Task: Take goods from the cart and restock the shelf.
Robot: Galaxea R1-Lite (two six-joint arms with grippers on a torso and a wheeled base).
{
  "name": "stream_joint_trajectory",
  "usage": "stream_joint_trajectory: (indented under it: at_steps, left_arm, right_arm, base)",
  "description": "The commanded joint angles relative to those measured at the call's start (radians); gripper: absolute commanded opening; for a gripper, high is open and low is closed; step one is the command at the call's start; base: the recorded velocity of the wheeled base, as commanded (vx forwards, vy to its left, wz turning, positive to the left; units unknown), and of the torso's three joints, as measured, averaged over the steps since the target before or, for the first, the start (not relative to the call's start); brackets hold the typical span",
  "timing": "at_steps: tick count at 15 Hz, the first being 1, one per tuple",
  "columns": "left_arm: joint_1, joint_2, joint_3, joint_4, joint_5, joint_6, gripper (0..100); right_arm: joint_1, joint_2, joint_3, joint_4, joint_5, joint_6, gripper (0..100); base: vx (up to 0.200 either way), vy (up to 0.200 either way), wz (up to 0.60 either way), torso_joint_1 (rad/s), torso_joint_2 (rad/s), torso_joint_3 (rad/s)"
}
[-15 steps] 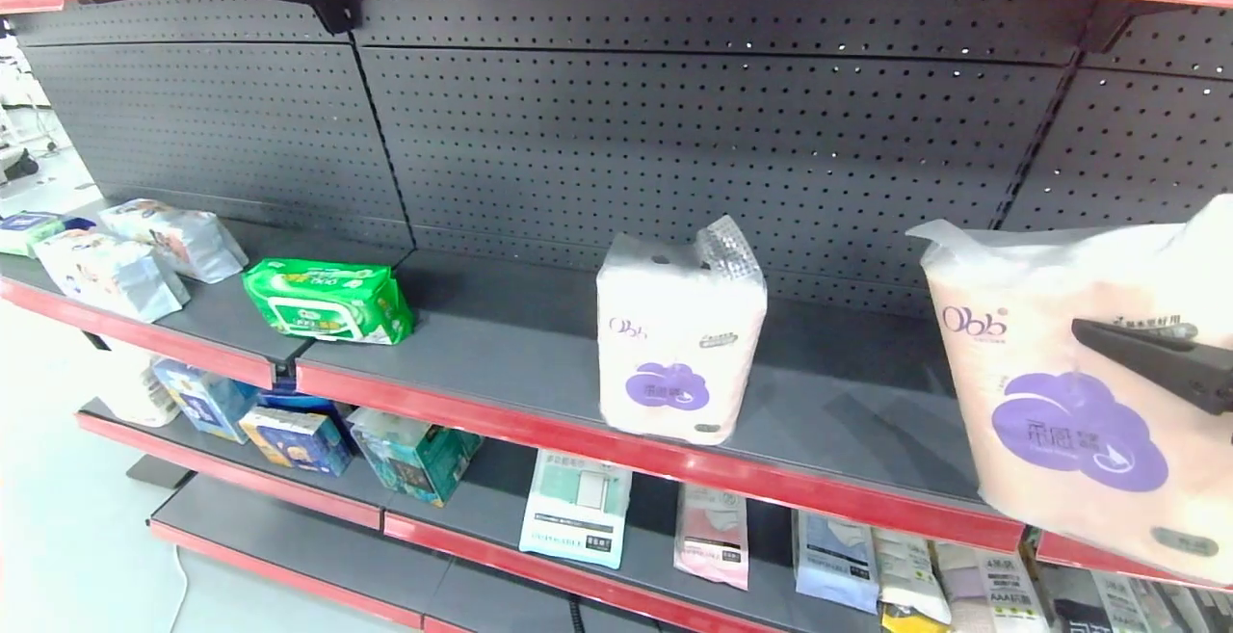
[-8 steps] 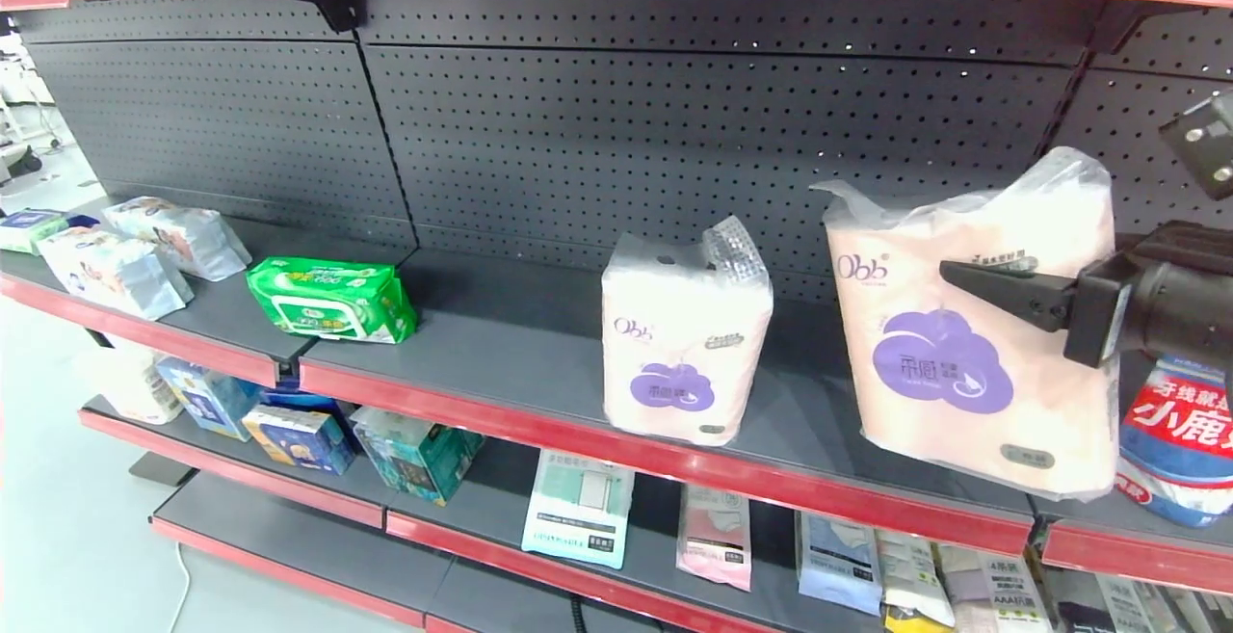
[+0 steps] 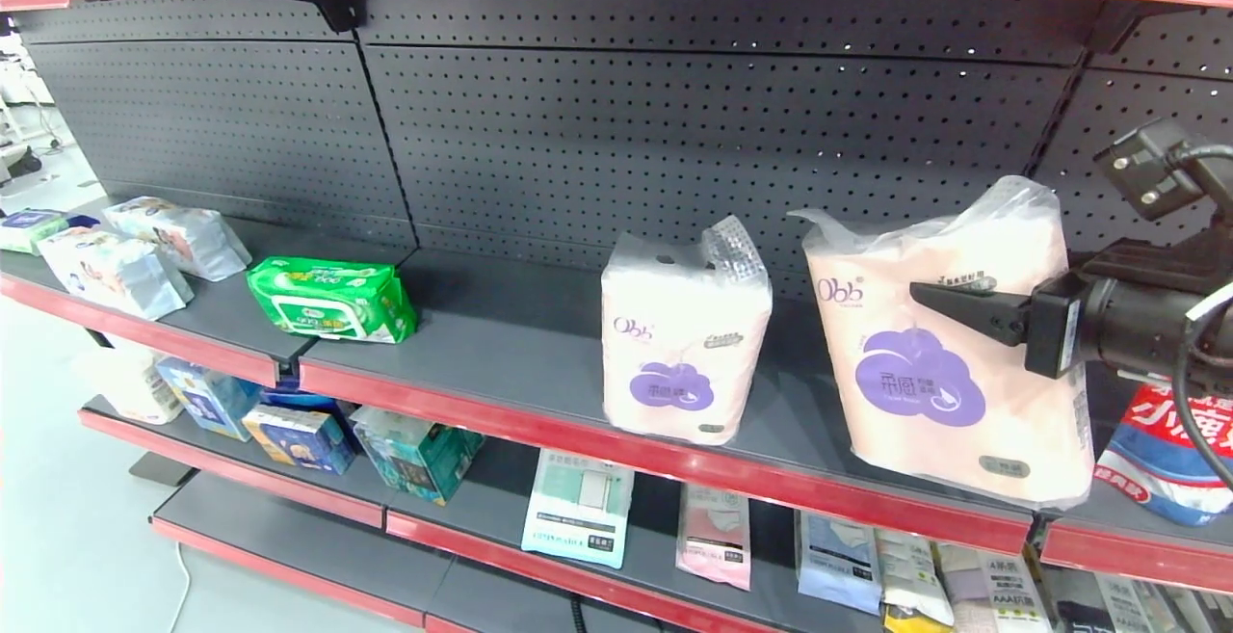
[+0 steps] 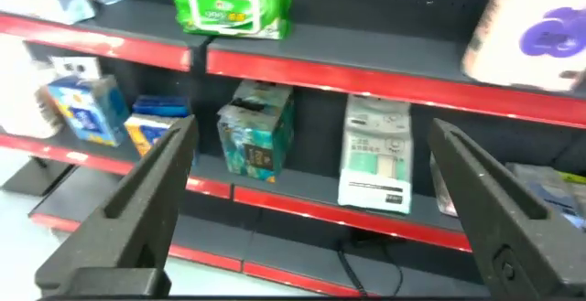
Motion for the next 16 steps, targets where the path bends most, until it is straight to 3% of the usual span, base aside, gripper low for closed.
stream_joint_trajectory:
  at_steps: [1,3,16]
  left_arm:
    - [0.000,0.005,0.038,-0.052,0.007,0.029,100]
    - [0.001,-0.018,0.058,-0.062,0.050,-0.011,100]
    - [0.001,-0.018,0.058,-0.062,0.049,0.000,100]
  right_arm:
    - [0.001,-0.001,0.004,0.001,0.000,-0.002,0]
    - [0.001,-0.003,0.009,0.001,0.000,0.000,0]
    - [0.001,0.056,0.001,-0.001,0.000,-0.002,0]
  base:
    - [0.000,0.000,0.00,0.000,0.00,0.000]
    - [0.000,0.000,0.00,0.000,0.00,0.000]
    - [0.000,0.000,0.00,0.000,0.00,0.000]
